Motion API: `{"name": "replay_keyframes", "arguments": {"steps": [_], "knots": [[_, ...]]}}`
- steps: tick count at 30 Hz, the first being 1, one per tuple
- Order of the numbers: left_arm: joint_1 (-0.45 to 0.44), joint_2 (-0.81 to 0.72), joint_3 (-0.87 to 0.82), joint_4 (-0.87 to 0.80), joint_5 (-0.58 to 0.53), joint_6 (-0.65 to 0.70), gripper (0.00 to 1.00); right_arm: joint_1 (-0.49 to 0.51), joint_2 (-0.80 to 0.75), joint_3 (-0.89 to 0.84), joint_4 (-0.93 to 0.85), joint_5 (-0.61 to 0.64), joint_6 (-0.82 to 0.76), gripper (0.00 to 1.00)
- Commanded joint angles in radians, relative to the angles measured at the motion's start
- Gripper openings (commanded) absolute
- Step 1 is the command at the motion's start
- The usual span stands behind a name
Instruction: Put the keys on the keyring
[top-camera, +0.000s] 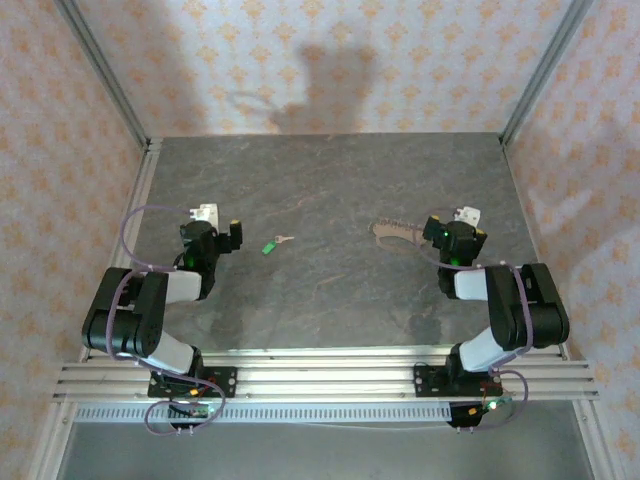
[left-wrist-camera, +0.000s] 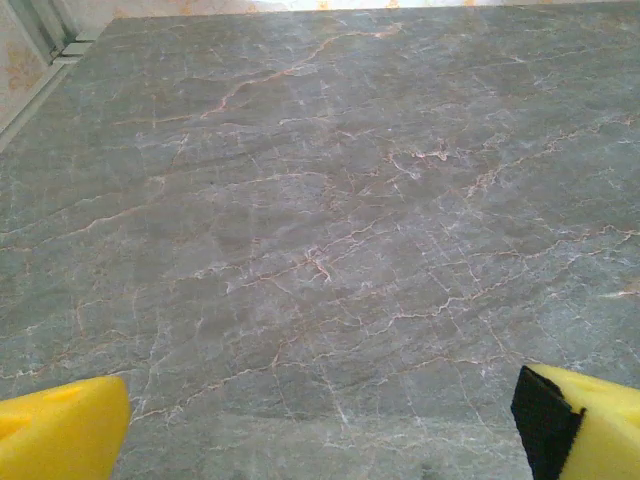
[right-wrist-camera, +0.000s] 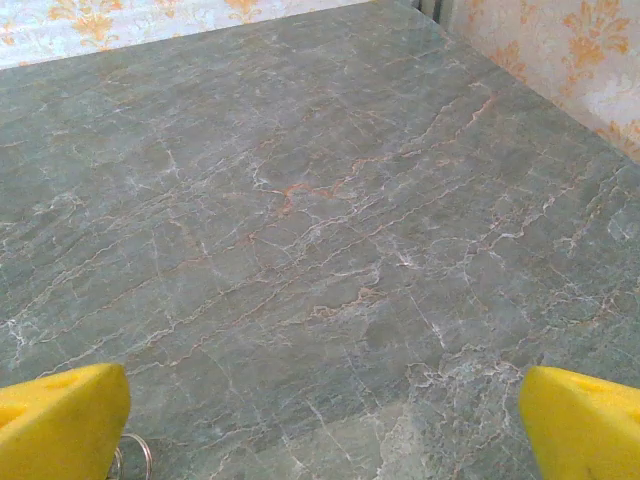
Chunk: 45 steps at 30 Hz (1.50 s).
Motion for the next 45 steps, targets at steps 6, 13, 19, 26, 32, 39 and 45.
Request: {"name": "replay_keyframes", "arguments": {"steps": [6,13,19,26,32,39,45], "knots": [[0.011,-0.009,0.016,0.004,0.01,-0.002,1.0,0.004,-0.004,0.013,0.008,-0.004,-0.011,0.99],[0.019,-0.008,0.023,-0.005,0.013,-0.012,1.0,0.001,-0.001,0.022,-0.003,-0.01,-0.009,0.99],[0.019,-0.009,0.02,-0.001,0.008,-0.011,1.0,-0.003,-0.007,0.014,0.005,-0.02,-0.008,0.99],[0.016,-0.094,0.265,-0.489,-0.042,-0.057,0.99,0.023,-0.24,0.15,-0.416,0.099,0.094,0.99],[-0.007,-0.143,0.49,-0.872,0.025,-0.218,0.96,0.011,-0.256,0.382,-0.842,-0.171,0.427,1.0],[-0.138,-0.276,0.528,-0.994,0.064,-0.454,1.0,0.128,-0.149,0.475,-1.03,-0.44,0.465,0.8],[-0.257,-0.39,0.502,-1.01,0.059,-0.621,1.0,0.252,-0.034,0.517,-1.087,-0.458,0.469,0.71]]}}
